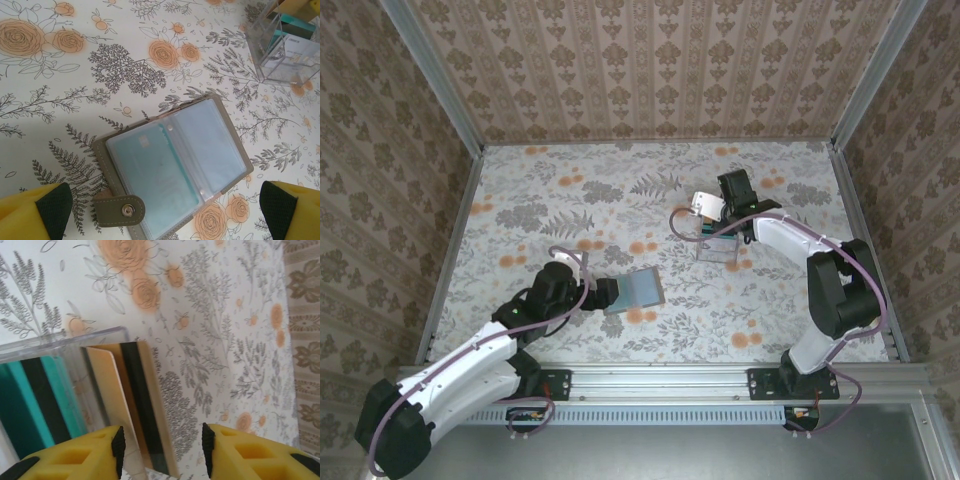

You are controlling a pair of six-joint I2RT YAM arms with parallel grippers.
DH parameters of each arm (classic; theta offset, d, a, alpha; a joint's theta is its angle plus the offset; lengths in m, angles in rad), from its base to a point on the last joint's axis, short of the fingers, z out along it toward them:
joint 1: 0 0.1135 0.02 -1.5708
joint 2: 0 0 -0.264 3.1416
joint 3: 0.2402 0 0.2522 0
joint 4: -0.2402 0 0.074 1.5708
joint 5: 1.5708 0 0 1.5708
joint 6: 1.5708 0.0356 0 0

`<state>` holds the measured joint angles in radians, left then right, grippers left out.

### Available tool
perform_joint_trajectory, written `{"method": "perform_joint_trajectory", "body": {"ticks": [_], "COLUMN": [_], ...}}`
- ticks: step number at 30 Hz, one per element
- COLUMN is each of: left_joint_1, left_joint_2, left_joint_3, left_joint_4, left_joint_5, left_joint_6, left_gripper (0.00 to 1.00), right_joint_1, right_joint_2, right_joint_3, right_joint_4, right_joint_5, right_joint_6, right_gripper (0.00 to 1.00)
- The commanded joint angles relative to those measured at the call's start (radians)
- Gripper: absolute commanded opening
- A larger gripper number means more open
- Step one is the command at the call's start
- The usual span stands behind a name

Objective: Take the credit cards out of the card holder

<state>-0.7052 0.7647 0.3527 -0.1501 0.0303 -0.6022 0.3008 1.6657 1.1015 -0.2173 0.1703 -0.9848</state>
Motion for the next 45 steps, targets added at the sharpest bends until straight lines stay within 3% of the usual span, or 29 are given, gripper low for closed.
{"method": "perform_joint_trajectory", "body": {"ticks": [1,11,20,28,34,38,40,45], "left_joint_1": [0.009,0.012,0.017,0.009,-0.120,-0.201,-0.236,-0.282], "left_joint_2": [0.002,0.004,0.027,0.044,-0.001,0.010,0.026,0.087], "left_joint_3": [-0.014,-0.014,-0.014,-0.015,0.005,0.010,0.018,0.022], "left_joint_4": [-0.005,-0.005,-0.003,-0.014,-0.123,-0.132,-0.130,-0.075], "left_joint_5": [0.011,0.015,0.002,0.053,-0.065,-0.111,-0.137,-0.179], "left_joint_6": [0.000,0.000,0.008,-0.046,-0.139,-0.221,-0.254,-0.304], "left_gripper": [1.00,1.00,1.00,0.91,0.86,0.81,0.78,0.64], "right_joint_1": [-0.008,0.000,0.075,0.211,0.341,0.409,0.444,0.526], "right_joint_2": [-0.023,-0.062,-0.197,-0.323,-0.341,-0.299,-0.268,-0.161], "right_joint_3": [0.030,0.060,0.091,-0.054,-0.227,-0.322,-0.349,-0.368], "right_joint_4": [0.035,0.039,-0.069,-0.087,-0.024,0.069,0.107,0.200], "right_joint_5": [0.016,0.030,-0.032,-0.126,-0.166,-0.197,-0.198,-0.174], "right_joint_6": [0.067,0.218,0.754,1.214,1.418,1.528,1.564,1.614], "right_gripper": [0.53,0.60,0.51,0.47,0.41,0.28,0.28,0.24]}}
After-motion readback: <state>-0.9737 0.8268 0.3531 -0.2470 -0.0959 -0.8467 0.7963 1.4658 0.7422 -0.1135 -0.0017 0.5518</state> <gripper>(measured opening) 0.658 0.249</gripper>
